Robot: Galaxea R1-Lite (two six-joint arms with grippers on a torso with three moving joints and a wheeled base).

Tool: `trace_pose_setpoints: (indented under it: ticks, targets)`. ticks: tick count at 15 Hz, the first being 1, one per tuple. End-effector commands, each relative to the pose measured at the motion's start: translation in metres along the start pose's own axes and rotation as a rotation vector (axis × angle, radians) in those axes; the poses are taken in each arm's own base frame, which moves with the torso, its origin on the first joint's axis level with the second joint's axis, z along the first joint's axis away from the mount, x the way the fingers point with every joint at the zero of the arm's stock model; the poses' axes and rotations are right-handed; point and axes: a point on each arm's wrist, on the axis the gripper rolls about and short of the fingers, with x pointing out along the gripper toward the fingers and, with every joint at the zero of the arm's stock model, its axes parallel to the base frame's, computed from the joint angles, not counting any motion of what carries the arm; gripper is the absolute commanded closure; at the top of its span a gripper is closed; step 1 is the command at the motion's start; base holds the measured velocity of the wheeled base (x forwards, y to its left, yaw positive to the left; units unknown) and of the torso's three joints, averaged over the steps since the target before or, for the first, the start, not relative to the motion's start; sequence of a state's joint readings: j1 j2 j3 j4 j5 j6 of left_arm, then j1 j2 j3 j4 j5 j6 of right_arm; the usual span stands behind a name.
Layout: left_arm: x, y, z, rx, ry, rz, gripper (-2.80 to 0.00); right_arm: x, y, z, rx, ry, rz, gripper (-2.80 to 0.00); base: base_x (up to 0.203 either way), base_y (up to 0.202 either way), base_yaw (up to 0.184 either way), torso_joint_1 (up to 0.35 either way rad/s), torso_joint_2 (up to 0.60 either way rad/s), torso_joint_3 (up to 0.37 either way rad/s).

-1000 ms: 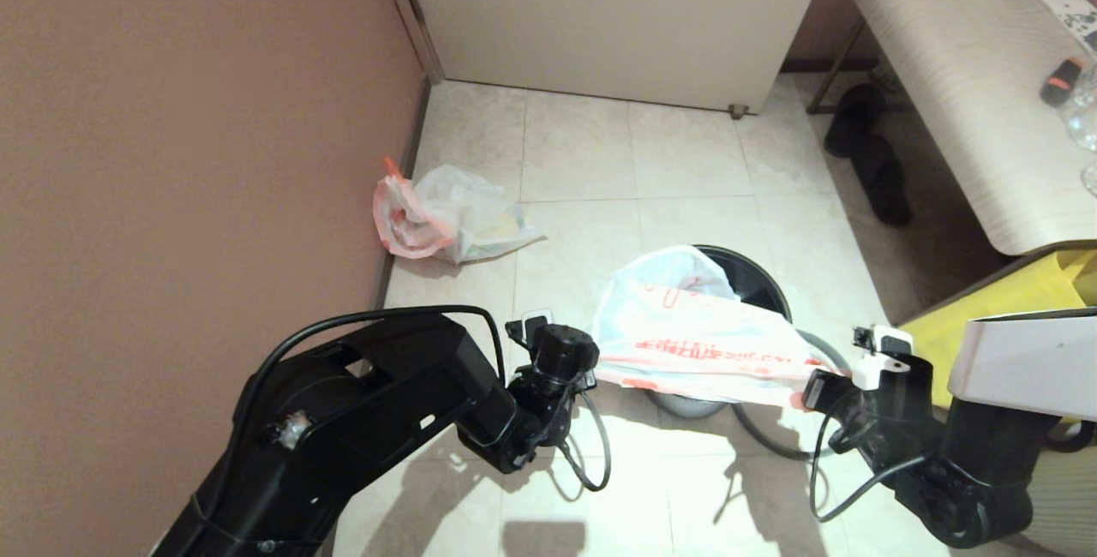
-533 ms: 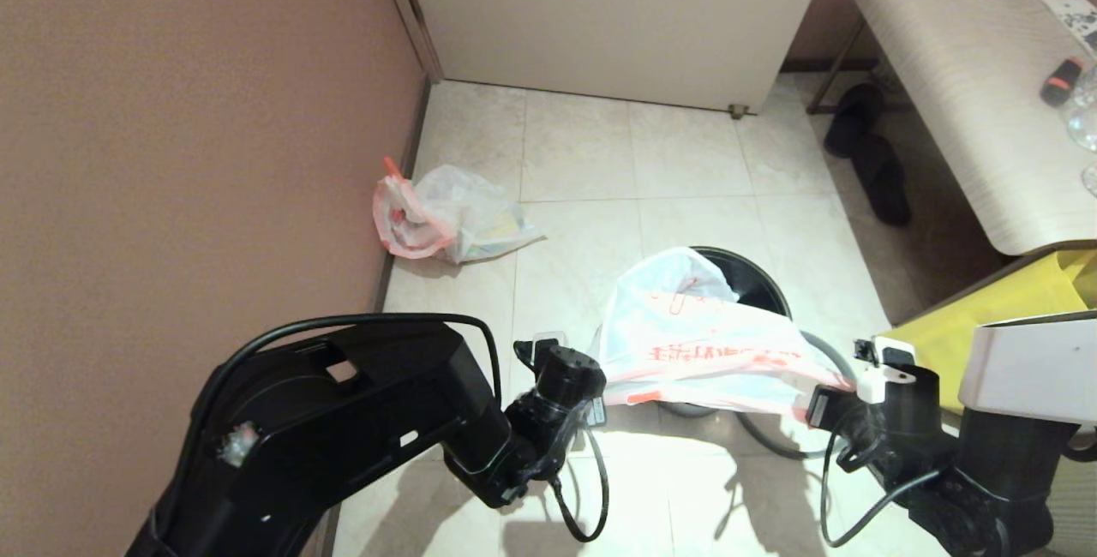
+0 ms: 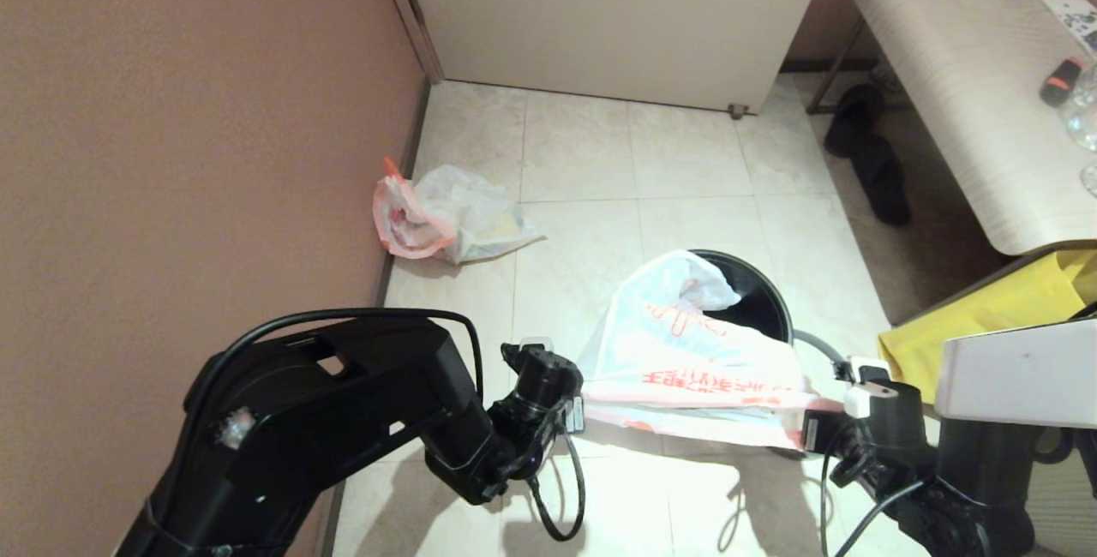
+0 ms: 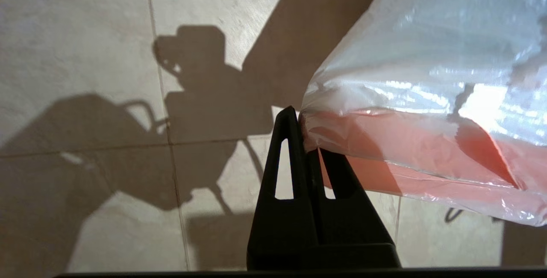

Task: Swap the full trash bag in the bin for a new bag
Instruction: Put the new garbage bag on the trash can

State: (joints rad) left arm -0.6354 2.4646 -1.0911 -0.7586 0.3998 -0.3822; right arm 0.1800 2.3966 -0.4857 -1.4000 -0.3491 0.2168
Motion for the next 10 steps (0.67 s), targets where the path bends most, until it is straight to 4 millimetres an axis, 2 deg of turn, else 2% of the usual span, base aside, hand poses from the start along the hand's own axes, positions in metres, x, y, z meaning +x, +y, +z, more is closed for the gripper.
trace_pose_setpoints:
  ticks: [1,3,5,7,10]
  targets:
    - [0.013,0.003,0.004,-0.021,-0.031,0.030,0.00,0.008,-0.002,0.000,0.011,-0.012,-0.012,0.00,0.000,0.000,0.000,0.000,0.00,0.000]
    - [0.028,0.000,0.017,-0.053,-0.110,0.092,0.00,0.012,-0.003,0.008,0.038,-0.067,-0.034,0.00,0.000,0.000,0.000,0.000,0.00,0.000]
    - [0.033,-0.007,0.033,-0.092,-0.184,0.116,0.00,0.012,-0.004,0.019,0.075,-0.153,-0.040,0.00,0.000,0.000,0.000,0.000,0.00,0.000]
    - [0.034,-0.015,0.038,-0.124,-0.225,0.132,0.00,0.009,-0.004,0.027,0.092,-0.194,-0.052,0.00,0.000,0.000,0.000,0.000,0.00,0.000]
    - [0.031,-0.018,0.042,-0.148,-0.243,0.122,0.00,0.006,-0.004,0.031,0.119,-0.208,-0.044,0.00,0.000,0.000,0.000,0.000,0.00,0.000]
